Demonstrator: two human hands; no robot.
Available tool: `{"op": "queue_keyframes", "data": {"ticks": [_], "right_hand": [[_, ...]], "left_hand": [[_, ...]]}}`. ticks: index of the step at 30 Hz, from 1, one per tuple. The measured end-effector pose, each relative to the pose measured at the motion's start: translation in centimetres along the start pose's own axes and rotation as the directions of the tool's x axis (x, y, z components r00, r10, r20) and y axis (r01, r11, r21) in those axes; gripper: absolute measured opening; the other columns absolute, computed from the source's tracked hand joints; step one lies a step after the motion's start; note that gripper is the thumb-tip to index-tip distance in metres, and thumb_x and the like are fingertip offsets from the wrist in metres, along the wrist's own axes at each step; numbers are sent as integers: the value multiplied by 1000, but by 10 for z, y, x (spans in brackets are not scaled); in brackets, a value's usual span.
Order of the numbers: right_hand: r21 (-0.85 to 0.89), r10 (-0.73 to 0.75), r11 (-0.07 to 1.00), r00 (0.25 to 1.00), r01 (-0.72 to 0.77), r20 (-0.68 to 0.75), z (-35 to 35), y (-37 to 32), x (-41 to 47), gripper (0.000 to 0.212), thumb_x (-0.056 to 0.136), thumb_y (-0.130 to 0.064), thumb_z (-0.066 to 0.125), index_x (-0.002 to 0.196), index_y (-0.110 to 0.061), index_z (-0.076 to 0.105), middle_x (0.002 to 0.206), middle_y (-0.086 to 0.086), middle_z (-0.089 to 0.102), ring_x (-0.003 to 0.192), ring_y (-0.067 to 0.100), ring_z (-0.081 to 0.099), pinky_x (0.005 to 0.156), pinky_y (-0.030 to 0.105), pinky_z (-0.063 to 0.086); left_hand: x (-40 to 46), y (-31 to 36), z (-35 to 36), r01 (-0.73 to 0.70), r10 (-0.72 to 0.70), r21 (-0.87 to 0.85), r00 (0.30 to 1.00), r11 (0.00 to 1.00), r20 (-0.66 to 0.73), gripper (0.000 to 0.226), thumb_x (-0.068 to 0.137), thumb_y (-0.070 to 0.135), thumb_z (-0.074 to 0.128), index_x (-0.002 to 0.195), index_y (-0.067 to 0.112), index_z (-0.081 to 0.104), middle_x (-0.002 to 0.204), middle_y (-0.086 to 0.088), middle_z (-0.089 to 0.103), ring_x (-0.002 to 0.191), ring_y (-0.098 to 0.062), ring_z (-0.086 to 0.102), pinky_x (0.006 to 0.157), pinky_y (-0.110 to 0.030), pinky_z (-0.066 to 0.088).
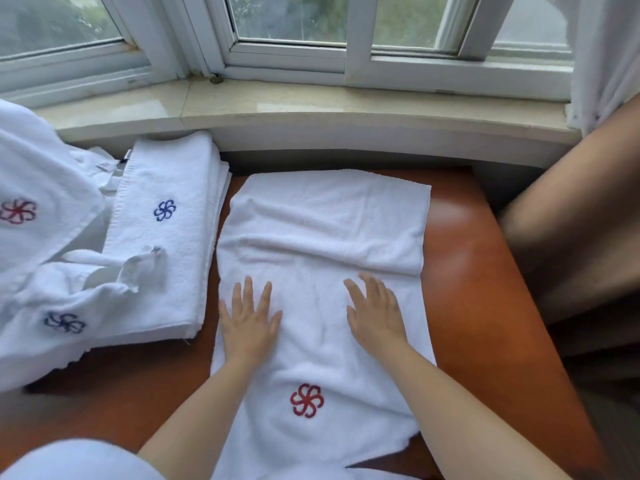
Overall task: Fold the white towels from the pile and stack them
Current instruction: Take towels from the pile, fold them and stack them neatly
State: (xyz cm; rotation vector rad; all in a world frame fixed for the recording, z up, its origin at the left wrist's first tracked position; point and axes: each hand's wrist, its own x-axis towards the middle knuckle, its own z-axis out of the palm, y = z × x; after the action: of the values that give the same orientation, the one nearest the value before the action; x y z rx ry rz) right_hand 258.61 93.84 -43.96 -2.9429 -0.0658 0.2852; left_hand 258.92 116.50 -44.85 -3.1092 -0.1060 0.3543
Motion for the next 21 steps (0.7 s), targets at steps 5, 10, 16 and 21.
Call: {"op": "queue_keyframes", "data": {"ticks": [5, 10, 16, 21], "right_hand": [[-9, 74, 997, 993, -74, 93, 10, 7, -36, 54, 101, -42, 31, 151, -26, 20, 159, 2, 10, 144, 21, 12, 115, 38, 16], [-61, 179, 983, 980, -174, 83, 10, 20, -65, 63, 98, -55, 28, 152, -27, 13, 159, 3, 8, 143, 24, 12, 113, 41, 20], [278, 685, 706, 727, -651, -37, 5, 25, -107, 47, 93, -26, 46, 138, -17, 37, 142, 10, 33, 125, 28, 34, 102, 38, 31], [377, 694, 637, 713, -673, 98, 3, 27, -119, 36, 89, -19, 49, 124, -11, 49, 125, 10, 56, 117, 29, 50, 100, 38, 36]], "left_hand": [[-53, -6, 2, 254, -290, -385, 956, 887, -38, 57, 101, 35, 39, 152, 15, 23, 159, -8, 21, 143, -27, 21, 115, -43, 22], [-85, -16, 0, 260, -309, -455, 950, 852, -37, 44, 103, 29, 32, 142, 10, 40, 147, -9, 42, 130, -30, 38, 104, -42, 35], [-116, -21, 1, 557, -543, -577, 810, 597, 221, 45, 94, 23, 51, 136, 11, 42, 131, -14, 46, 109, -35, 53, 85, -43, 48], [-114, -31, -1, 565, -471, -602, 819, 565, 328, 25, 91, 29, 51, 102, 8, 58, 104, -12, 63, 90, -32, 59, 79, -41, 51]]}}
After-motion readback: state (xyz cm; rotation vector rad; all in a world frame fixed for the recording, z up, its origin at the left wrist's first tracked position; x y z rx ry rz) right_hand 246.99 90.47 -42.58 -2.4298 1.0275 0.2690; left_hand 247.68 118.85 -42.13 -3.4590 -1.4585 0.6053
